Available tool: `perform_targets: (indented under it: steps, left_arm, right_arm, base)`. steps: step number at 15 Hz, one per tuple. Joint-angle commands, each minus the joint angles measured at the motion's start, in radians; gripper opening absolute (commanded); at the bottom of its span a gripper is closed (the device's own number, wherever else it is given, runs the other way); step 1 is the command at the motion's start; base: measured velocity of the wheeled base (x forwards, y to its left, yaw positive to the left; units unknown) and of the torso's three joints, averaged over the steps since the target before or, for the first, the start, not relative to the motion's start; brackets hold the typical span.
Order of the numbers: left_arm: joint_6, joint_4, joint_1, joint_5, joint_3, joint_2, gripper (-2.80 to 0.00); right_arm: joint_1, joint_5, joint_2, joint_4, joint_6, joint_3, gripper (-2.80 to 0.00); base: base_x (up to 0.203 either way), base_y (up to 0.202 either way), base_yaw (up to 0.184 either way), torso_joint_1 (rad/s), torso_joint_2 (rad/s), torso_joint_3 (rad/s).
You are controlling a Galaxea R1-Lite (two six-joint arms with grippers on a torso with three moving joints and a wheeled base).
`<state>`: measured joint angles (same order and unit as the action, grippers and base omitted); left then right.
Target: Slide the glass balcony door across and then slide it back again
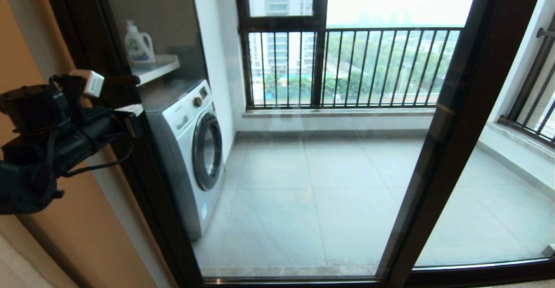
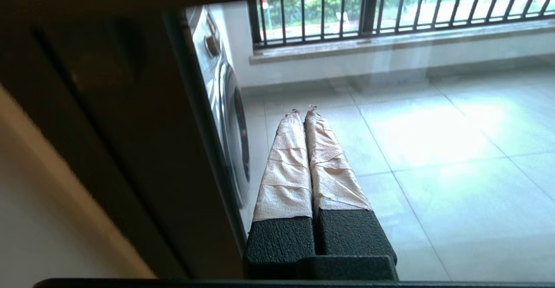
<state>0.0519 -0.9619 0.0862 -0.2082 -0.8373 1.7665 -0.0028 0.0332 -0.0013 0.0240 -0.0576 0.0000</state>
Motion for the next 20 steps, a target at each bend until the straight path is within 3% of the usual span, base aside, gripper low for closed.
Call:
perform_targets:
  steps: [1, 4, 9, 12, 14, 16, 18, 20]
  left_arm:
    - [-0.004, -0.004, 0.031, -0.006, 0.118, -0.125, -2.8]
    - [-0.049, -0.003, 0.094, -0.038, 0.236, -0.323, -2.8]
    - [-0.143, 0.052, 0.191, -0.168, 0.467, -0.745, -2.8]
    - [-0.213, 0.372, 0.204, -0.28, 0.434, -1.052, -2.8]
    - [-0.278, 0.741, 0.205, -0.408, 0.303, -1.223, -2.8]
    - [-0.318, 0.886, 0.176, -0.504, 0.184, -1.273, -2.8]
    - [-0.344, 1.008, 0.108, -0.529, 0.047, -1.28, -2.8]
    - [-0.351, 1.21, -0.054, -0.557, -0.063, -1.324, -2.8]
  right_arm:
    - [0.0, 0.001, 0.001, 0.001, -0.001, 0.012, -2.8]
    - [0.0, 0.001, 0.001, 0.001, -0.001, 0.012, -2.8]
    - [0.0, 0.001, 0.001, 0.001, -0.001, 0.012, -2.8]
    - [0.0, 0.001, 0.001, 0.001, -0.001, 0.012, -2.8]
    - [0.0, 0.001, 0.001, 0.001, -0.001, 0.012, -2.8]
    - [0.0, 0.001, 0.001, 0.001, -0.001, 0.012, -2.8]
    - [0.0, 0.001, 0.001, 0.001, -0.001, 0.012, -2.8]
    - [0.0, 0.001, 0.001, 0.001, -0.001, 0.012, -2.8]
  base:
    - [0.0, 0.0, 0.0, 0.0, 0.0, 0.0]
    - [0.0, 0.0, 0.0, 0.0, 0.0, 0.0]
    - [0.0, 0.0, 0.0, 0.0, 0.0, 0.0]
    - [0.0, 0.0, 0.0, 0.0, 0.0, 0.0]
    - [0.0, 0.0, 0.0, 0.0, 0.0, 0.0]
    - [0.0, 0.0, 0.0, 0.0, 0.0, 0.0]
    - [0.0, 0.0, 0.0, 0.0, 0.0, 0.0]
    - [0.0, 0.0, 0.0, 0.0, 0.0, 0.0]
